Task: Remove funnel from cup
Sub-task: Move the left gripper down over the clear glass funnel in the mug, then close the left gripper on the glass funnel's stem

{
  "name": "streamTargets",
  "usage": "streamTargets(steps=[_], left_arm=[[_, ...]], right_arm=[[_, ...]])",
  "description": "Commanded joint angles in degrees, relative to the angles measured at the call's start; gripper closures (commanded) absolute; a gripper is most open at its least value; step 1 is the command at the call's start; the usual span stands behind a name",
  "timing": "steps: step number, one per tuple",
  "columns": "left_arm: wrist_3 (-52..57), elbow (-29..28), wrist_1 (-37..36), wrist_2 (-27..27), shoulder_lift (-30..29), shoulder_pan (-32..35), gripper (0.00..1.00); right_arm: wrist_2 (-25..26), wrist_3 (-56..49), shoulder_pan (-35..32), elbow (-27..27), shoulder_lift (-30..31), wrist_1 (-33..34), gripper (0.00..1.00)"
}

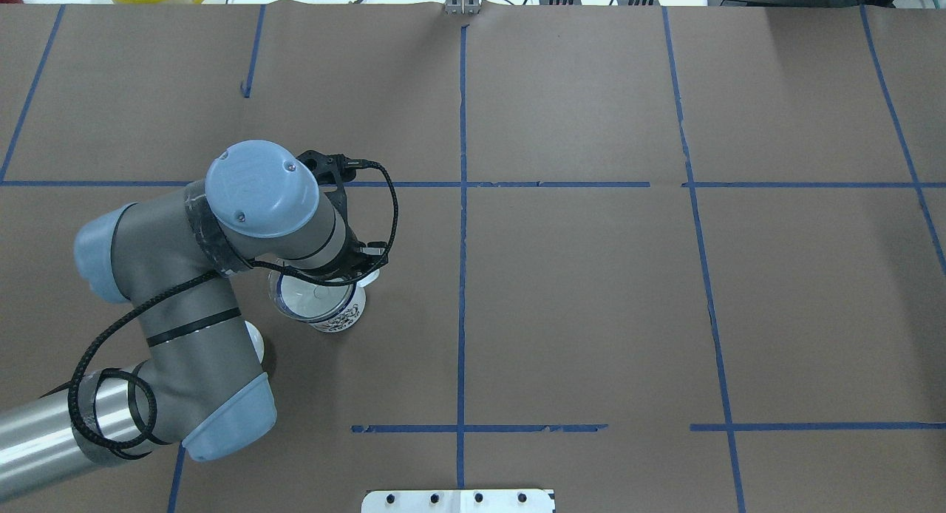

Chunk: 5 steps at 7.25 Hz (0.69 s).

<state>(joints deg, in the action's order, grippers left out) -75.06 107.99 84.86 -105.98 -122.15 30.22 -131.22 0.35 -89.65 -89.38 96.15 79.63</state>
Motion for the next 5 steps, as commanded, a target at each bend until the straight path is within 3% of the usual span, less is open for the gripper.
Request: streamTargets(steps=[1, 4, 5], left_arm=[[0.1, 2.4, -3.6, 0.0, -0.5, 0.0, 1.00], [-2.2, 10.5, -10.1, -0.1, -2.0, 3.4, 1.00], [-9.8, 11.0, -9.5, 0.5, -2.1, 5.6, 1.00]], right_arm=[[0.0, 0.0, 0.0, 0.0, 0.0, 0.0, 0.00], [0.0, 0.0, 0.0, 0.0, 0.0, 0.0, 0.00], [0.0, 0.0, 0.0, 0.0, 0.0, 0.0, 0.00]])
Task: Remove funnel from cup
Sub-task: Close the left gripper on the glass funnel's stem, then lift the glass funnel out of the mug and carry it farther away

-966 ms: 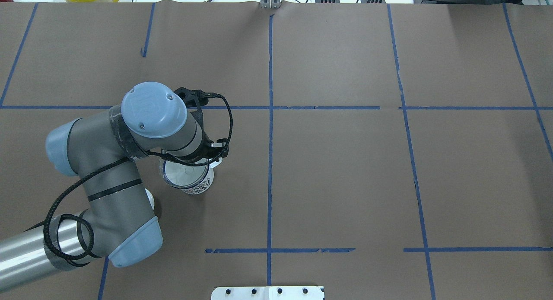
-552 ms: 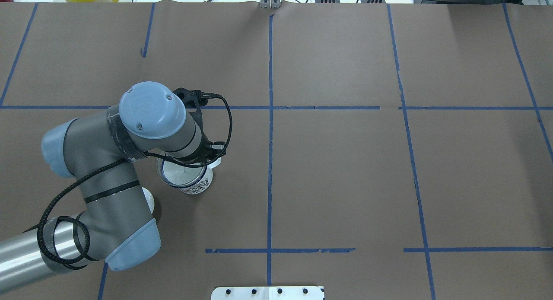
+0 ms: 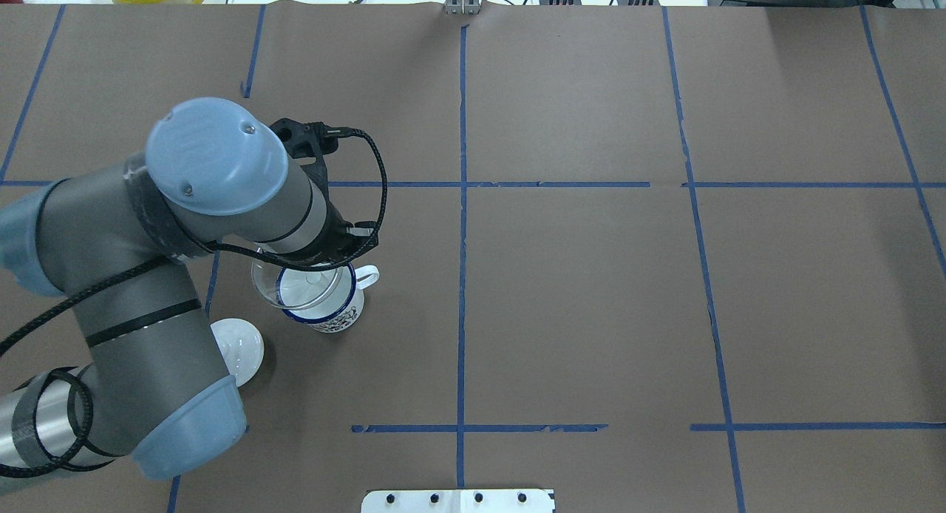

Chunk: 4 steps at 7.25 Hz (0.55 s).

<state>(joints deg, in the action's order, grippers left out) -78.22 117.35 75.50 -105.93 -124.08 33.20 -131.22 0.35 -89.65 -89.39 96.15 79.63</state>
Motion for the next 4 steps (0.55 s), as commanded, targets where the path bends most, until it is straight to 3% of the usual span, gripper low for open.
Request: streamTargets(steps=[1, 2, 4], left_arm=[[-12.9, 1.1, 4.4, 5.9, -0.6, 3.3, 1.00], [-22.1, -1.2, 14.4, 12.5, 0.2, 4.6, 1.00], [-37.0, -13.3, 31.1, 25.0, 1.2, 7.4, 1.00]], right_arm=[[0.0, 0.0, 0.0, 0.0, 0.0, 0.0, 0.00], [0.0, 0.0, 0.0, 0.0, 0.0, 0.0, 0.00], [0.0, 0.0, 0.0, 0.0, 0.0, 0.0, 0.00]])
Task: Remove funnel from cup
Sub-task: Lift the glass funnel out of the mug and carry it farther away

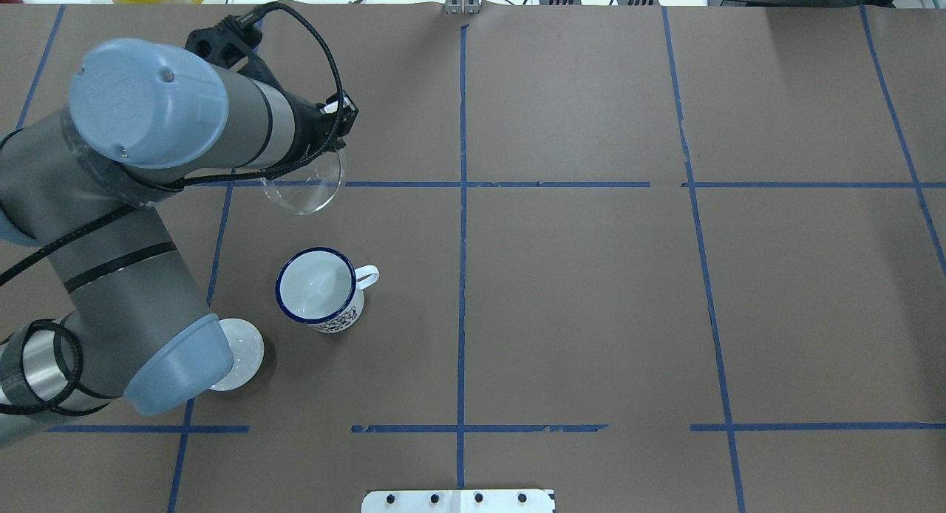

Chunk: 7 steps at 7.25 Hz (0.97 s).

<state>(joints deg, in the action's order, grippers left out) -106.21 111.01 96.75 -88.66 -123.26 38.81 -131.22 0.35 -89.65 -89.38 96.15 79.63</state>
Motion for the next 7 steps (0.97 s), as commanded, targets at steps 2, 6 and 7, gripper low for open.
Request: streamTargets(steps=[2, 6, 7], left_arm=[[-18.0, -20.8, 23.0, 14.8, 0.3, 3.6, 1.00], [-18.8, -36.9, 39.4, 19.0, -0.1, 2.9, 1.00], [-18.8, -38.1, 40.0, 19.0, -0.2, 2.5, 1.00]], right_arm=[[0.0, 0.0, 0.0, -0.1, 0.0, 0.0, 0.00], [0.0, 0.0, 0.0, 0.0, 0.0, 0.0, 0.00], [0.0, 0.0, 0.0, 0.0, 0.0, 0.0, 0.00]])
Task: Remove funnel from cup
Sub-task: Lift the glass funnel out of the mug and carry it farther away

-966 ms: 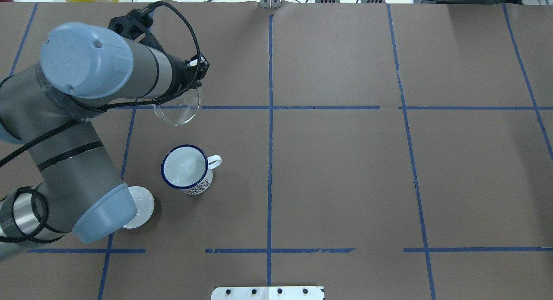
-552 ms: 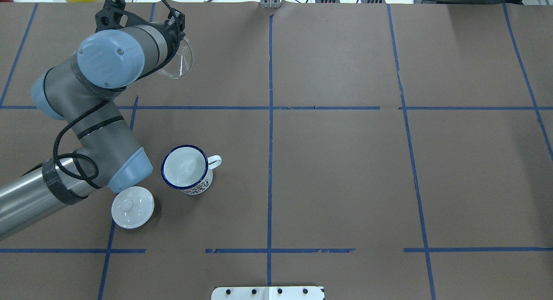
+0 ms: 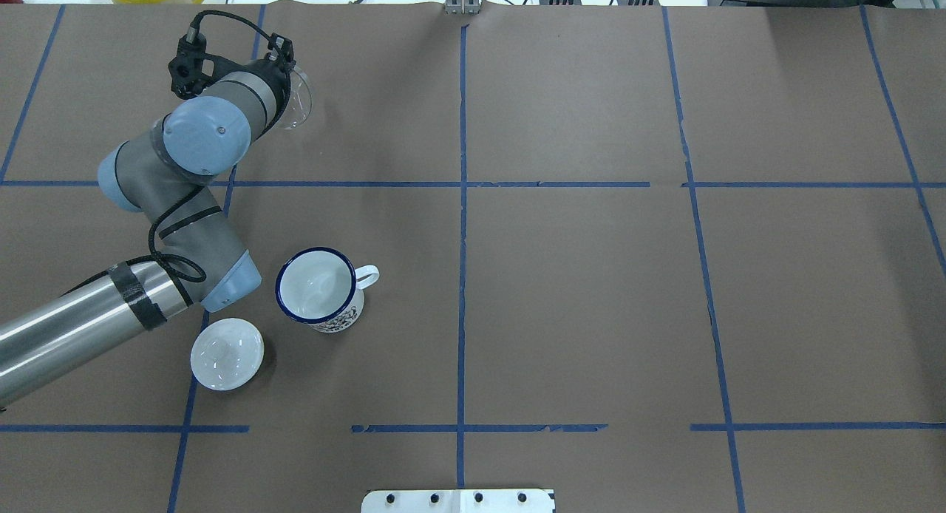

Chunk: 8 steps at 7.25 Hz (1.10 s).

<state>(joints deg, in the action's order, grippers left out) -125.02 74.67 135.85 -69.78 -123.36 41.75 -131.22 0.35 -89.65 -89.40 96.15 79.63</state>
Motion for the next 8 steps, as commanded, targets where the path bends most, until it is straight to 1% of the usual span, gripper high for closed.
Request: streamTargets(steps=[1, 2, 3, 4, 5, 6, 7, 8], left_arm=[[0.1, -2.2, 1.3, 0.2, -0.1, -0.6, 0.99], [0.1, -2.3, 1.4, 0.2, -0.1, -0.6, 0.93], [0.5, -2.3, 1.4, 0.2, 0.0, -0.6, 0.72], [3.3, -2.3, 1.4, 0.2, 0.0, -0.8, 0.53], [3.6, -2.2, 1.3, 0.2, 0.1, -1.0, 0.40], [6.5, -1.4, 1.3, 0.1, 0.2, -0.8, 0.14], [14.1, 3.3, 1.0, -0.7, 0.4, -0.4, 0.06], [19.2, 8.2, -1.0, -5.2, 0.8, 0.8, 0.05]], right_arm=[[0.0, 0.0, 0.0, -0.1, 0.0, 0.0, 0.00], [0.0, 0.0, 0.0, -0.1, 0.0, 0.0, 0.00], [0.0, 0.0, 0.0, 0.0, 0.0, 0.0, 0.00], [0.0, 0.0, 0.0, 0.0, 0.0, 0.0, 0.00], [0.0, 0.0, 0.0, 0.0, 0.0, 0.0, 0.00], [0.0, 0.0, 0.0, 0.0, 0.0, 0.0, 0.00], [0.0, 0.0, 0.0, 0.0, 0.0, 0.0, 0.00], [0.0, 0.0, 0.0, 0.0, 0.0, 0.0, 0.00]])
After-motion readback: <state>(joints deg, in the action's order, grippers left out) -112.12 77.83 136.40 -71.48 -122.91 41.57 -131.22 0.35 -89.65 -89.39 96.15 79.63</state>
